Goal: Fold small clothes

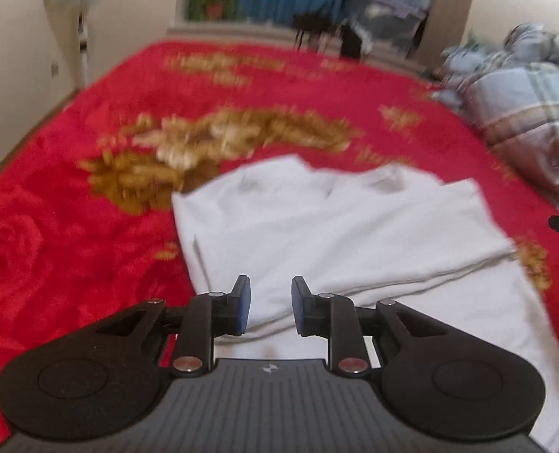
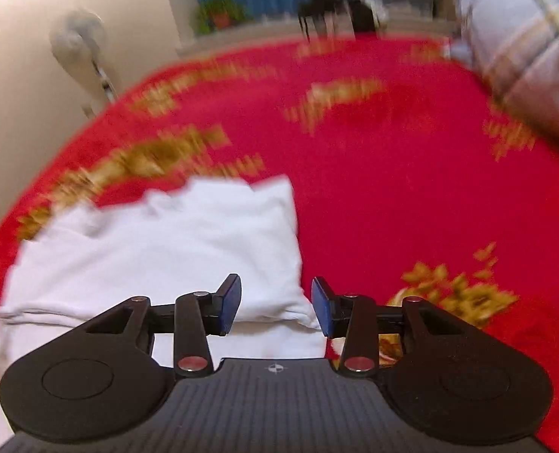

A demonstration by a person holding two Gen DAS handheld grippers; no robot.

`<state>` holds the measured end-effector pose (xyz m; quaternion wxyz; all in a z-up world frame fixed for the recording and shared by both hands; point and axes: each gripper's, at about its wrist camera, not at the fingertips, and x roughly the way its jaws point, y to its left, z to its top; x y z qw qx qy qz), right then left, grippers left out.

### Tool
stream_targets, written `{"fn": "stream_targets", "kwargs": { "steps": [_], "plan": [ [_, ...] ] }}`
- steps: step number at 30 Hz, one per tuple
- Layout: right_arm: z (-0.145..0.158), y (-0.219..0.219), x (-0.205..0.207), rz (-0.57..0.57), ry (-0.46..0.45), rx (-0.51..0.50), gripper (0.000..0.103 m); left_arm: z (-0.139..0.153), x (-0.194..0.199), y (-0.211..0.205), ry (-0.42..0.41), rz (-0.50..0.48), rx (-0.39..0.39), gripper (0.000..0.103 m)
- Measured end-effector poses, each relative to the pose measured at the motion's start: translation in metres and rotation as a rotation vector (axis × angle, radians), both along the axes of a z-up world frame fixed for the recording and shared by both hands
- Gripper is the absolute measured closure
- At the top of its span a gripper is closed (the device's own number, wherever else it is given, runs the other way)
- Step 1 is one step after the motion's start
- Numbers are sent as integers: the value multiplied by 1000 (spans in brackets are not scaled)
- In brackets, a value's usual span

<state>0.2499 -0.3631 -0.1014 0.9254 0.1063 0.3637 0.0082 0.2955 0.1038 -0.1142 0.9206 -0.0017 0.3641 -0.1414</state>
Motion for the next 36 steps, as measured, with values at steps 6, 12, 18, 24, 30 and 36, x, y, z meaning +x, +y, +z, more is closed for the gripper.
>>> {"fn": "stream_targets", "kwargs": {
  "steps": [6,12,18,24,30,36],
  "plan": [
    [48,10,-103,40,-107,-19,51,37,-77,4,-55,-18,-5,72],
    [37,12,-166,-5,-62,6,51,32,-167,15,-17,26,2,72],
    [-9,8,-190,-40,81,-32,51,-2,-211,28,176,155,-26,72],
    [-43,3,-184,-68,205,-14,51,-27,-210,20,228,147,5,72],
    [-52,10,-185,-55,225,-56,51,-43,-208,13,264,110,24,72],
    [-55,13,-183,-49,236,-72,51,-49,-206,23,306,130,-9,72]
  ]
}}
